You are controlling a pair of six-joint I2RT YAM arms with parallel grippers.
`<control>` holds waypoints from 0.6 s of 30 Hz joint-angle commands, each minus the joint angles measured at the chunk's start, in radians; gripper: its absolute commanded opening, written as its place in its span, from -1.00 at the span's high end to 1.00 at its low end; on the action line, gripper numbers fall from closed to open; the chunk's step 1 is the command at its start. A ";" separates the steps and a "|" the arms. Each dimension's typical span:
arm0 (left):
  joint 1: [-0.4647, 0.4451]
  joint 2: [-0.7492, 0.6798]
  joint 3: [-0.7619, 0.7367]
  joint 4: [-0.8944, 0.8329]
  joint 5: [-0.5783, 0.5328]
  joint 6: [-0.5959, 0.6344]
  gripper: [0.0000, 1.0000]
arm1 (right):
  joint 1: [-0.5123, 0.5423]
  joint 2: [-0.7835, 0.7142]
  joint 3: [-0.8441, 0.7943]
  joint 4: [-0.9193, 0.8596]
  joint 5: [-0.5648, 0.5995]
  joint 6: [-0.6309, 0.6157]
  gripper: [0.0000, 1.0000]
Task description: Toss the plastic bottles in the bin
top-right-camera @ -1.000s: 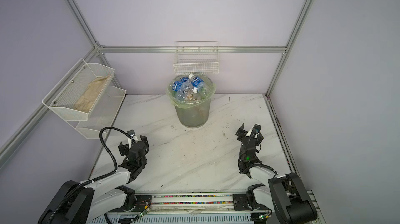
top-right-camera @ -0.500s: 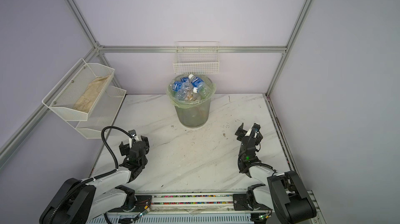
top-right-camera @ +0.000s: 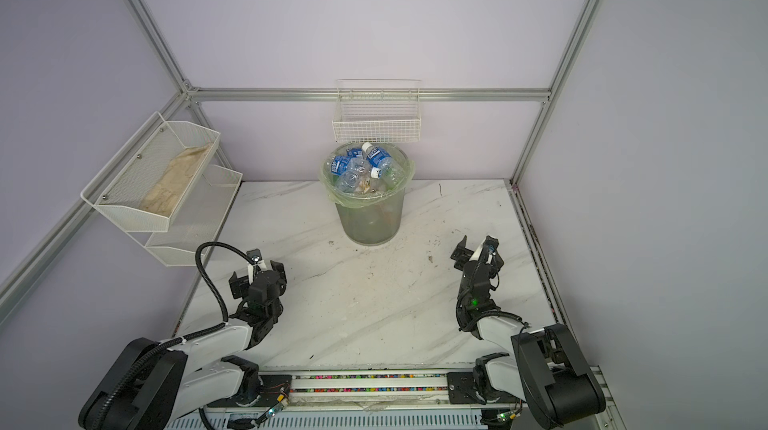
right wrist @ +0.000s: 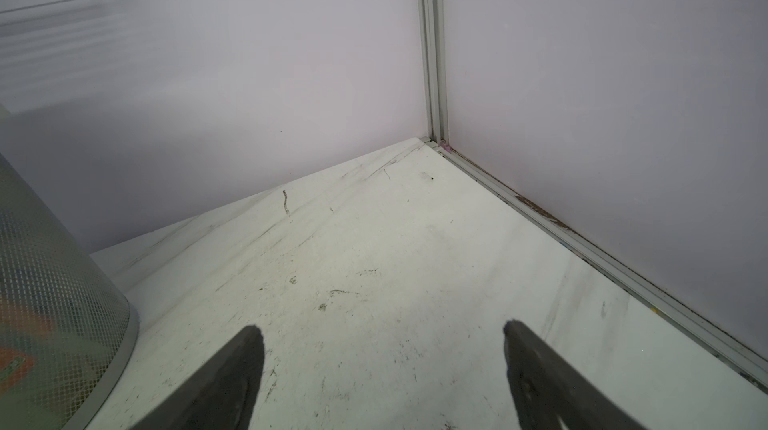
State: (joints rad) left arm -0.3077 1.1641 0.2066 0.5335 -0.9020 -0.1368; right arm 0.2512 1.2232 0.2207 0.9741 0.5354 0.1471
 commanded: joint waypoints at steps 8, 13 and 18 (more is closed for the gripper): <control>0.009 0.002 0.078 0.053 0.000 0.009 -0.99 | -0.006 0.024 0.034 0.055 0.006 -0.013 -0.83; 0.012 0.019 0.078 0.081 0.003 0.019 -0.99 | -0.007 0.028 0.035 0.059 0.007 -0.015 -0.83; 0.013 0.032 0.077 0.107 0.005 0.024 -0.99 | -0.007 0.041 0.039 0.068 0.007 -0.015 -0.83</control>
State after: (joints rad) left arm -0.3019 1.1934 0.2070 0.5671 -0.8925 -0.1326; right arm 0.2493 1.2526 0.2340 0.9924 0.5350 0.1440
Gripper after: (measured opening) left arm 0.996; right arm 0.916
